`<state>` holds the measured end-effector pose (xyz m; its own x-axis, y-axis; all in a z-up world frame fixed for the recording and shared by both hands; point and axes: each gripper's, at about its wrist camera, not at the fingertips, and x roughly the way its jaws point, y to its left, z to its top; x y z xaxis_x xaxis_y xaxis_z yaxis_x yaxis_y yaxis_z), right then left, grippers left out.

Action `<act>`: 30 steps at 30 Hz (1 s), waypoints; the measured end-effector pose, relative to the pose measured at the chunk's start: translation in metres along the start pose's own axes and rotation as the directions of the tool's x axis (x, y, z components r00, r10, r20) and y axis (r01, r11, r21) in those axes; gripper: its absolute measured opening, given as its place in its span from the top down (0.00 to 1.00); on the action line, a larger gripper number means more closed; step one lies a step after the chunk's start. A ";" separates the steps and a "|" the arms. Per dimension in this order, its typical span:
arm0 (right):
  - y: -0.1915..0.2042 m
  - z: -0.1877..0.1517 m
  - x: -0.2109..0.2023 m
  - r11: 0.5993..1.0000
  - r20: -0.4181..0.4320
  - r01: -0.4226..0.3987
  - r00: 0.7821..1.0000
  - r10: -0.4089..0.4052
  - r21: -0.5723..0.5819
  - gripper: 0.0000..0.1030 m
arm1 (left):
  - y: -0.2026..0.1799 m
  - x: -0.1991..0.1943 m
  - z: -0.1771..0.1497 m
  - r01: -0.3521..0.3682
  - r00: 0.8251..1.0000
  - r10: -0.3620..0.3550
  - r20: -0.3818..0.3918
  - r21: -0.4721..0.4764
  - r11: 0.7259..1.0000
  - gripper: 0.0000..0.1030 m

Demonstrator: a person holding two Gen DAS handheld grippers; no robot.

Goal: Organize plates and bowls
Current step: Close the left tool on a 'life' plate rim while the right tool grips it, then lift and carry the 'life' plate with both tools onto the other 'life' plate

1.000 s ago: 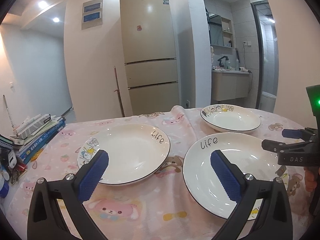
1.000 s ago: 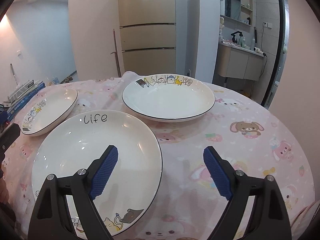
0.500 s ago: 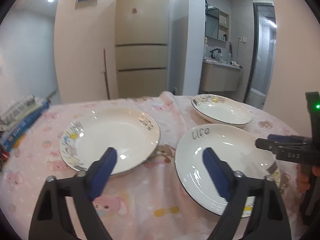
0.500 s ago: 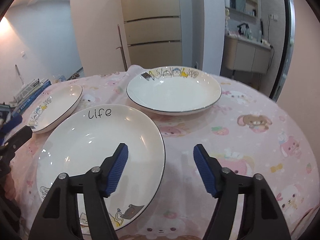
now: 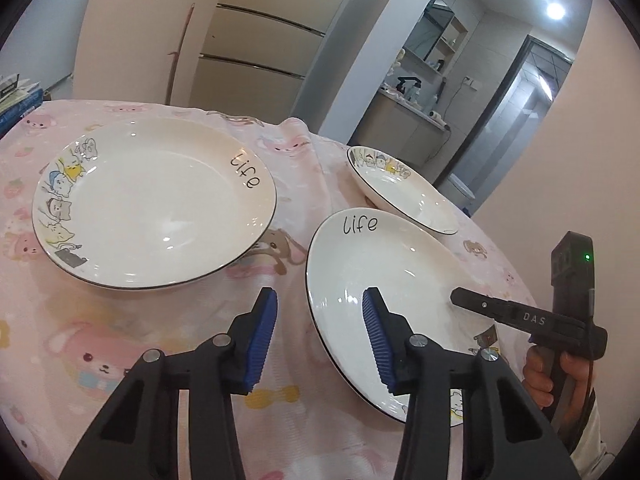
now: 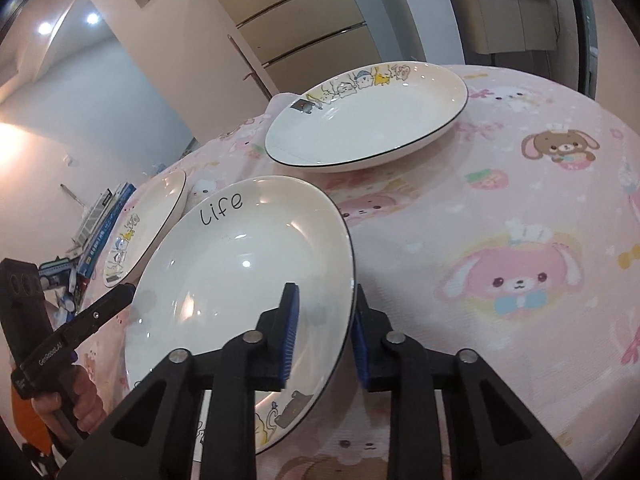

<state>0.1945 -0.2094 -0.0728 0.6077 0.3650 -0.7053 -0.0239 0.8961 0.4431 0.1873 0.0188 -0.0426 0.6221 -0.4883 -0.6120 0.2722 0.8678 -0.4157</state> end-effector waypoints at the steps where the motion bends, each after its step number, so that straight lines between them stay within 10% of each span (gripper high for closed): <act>1: -0.001 0.000 0.000 1.000 -0.001 -0.003 1.000 0.003 0.008 0.85 | -0.001 0.003 -0.001 0.000 1.000 0.000 -0.014 0.003 1.000 0.54; 13: 0.000 -0.004 -0.002 1.000 0.019 0.026 0.999 -0.026 0.014 0.86 | -0.002 0.019 -0.009 -0.014 0.996 0.009 -0.086 -0.054 0.998 0.55; 16: -0.001 -0.004 -0.002 1.000 0.019 0.023 1.000 -0.024 0.015 0.86 | -0.002 0.018 -0.010 0.019 0.996 -0.024 -0.083 -0.059 0.998 0.78; 30: 0.014 -0.007 -0.012 0.999 0.047 -0.005 0.999 0.007 -0.035 0.88 | -0.002 0.005 -0.010 -0.052 0.997 0.050 -0.057 -0.033 0.998 0.84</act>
<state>0.1815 -0.1995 -0.0614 0.6445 0.3585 -0.6754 -0.0546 0.9026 0.4270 0.1824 0.0135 -0.0511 0.5917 -0.4491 -0.6695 0.2157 0.8883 -0.4054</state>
